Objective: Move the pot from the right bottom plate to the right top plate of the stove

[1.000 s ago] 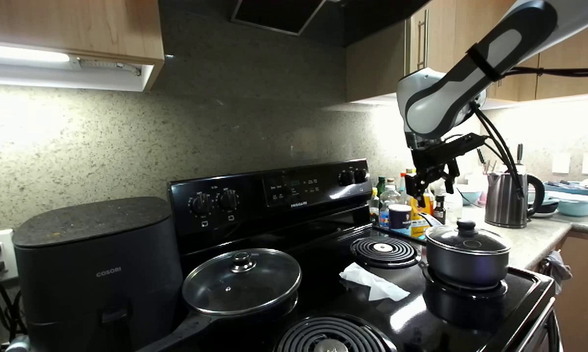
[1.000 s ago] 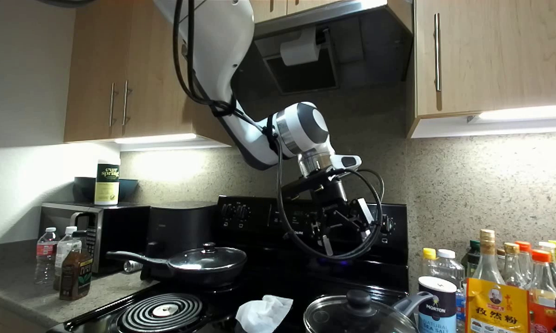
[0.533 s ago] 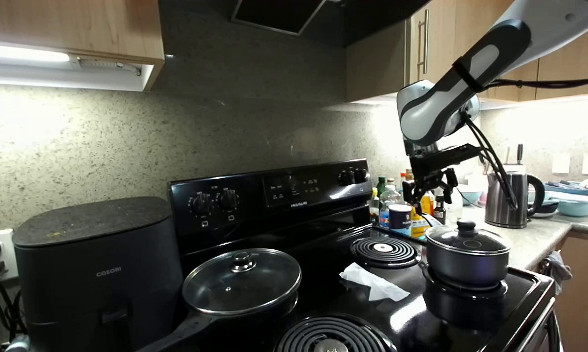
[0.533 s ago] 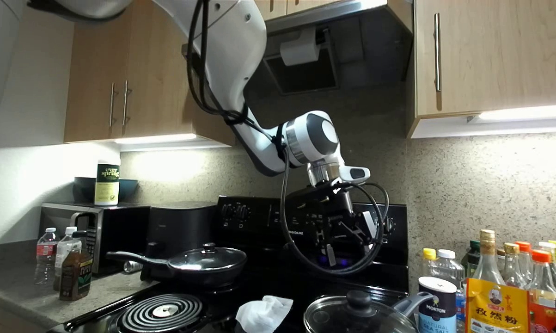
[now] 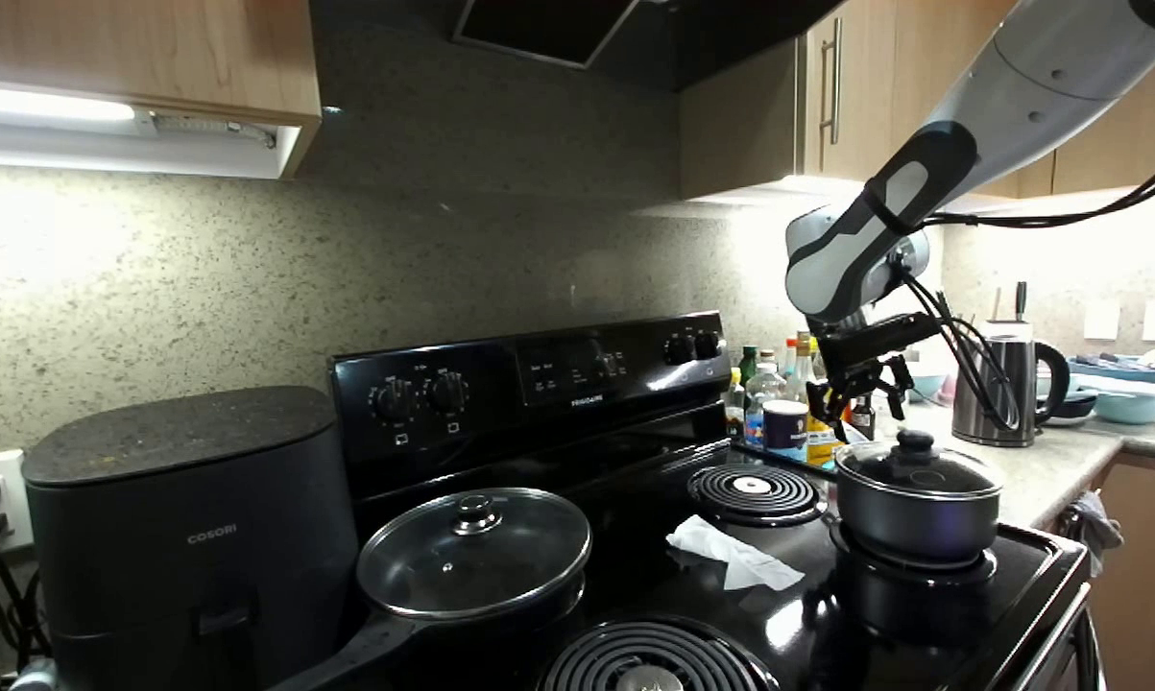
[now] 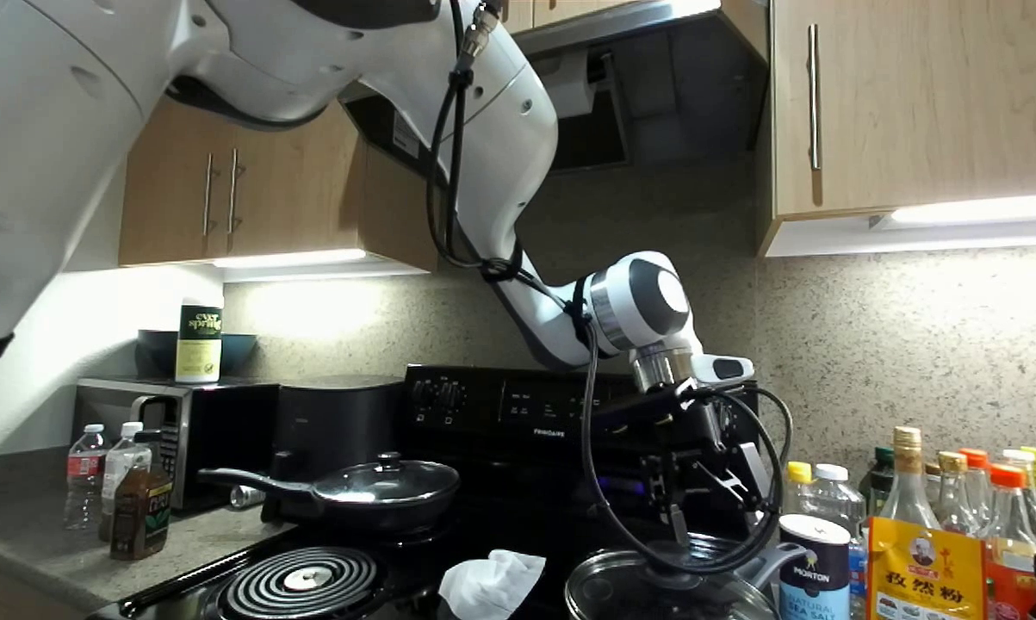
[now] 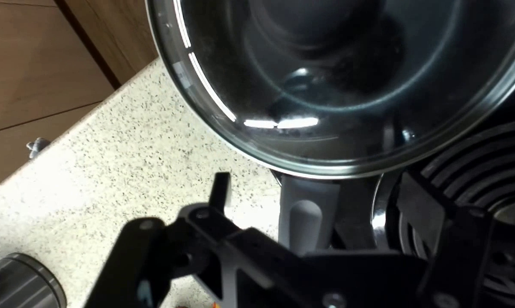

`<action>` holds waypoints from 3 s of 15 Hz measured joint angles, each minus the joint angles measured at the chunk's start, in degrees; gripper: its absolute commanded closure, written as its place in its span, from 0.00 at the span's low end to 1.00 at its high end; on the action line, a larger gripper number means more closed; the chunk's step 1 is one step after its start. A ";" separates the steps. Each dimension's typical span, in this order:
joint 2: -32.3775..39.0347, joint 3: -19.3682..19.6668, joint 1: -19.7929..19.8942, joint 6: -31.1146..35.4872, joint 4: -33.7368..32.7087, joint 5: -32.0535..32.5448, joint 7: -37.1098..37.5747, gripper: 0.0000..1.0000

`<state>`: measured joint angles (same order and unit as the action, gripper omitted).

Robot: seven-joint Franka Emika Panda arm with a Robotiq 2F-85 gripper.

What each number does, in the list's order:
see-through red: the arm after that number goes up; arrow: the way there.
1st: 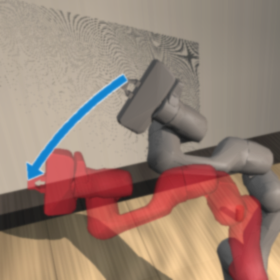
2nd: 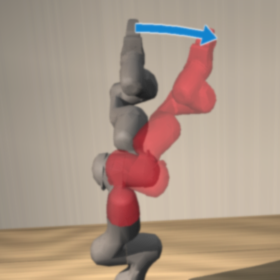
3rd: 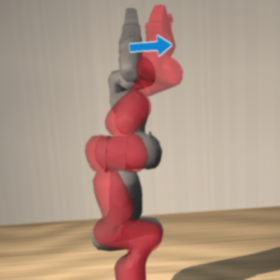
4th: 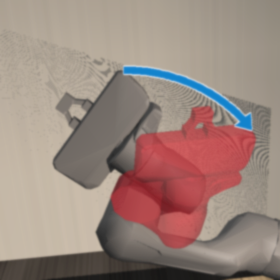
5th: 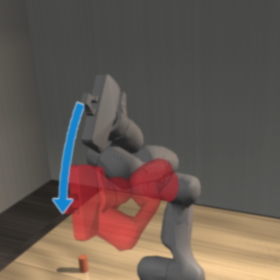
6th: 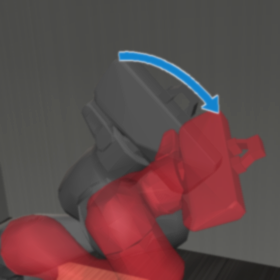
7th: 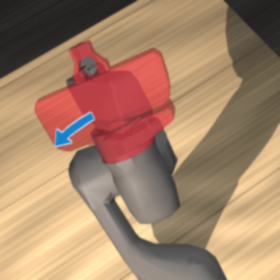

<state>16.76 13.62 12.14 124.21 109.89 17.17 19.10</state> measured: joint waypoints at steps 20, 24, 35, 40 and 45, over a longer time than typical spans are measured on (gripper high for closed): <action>12.60 0.42 1.39 -3.15 -11.31 -6.41 -1.92 0.78; 13.88 0.97 1.21 -4.13 -12.74 -6.29 -1.73 0.92; 13.18 3.76 -8.27 -5.62 -15.87 7.01 5.31 1.00; 13.52 2.35 -11.60 -6.43 -15.21 12.31 4.77 1.00; 14.23 0.35 -14.13 -6.26 -15.25 17.41 4.61 1.00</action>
<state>30.99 13.96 -1.99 117.95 94.64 34.58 23.70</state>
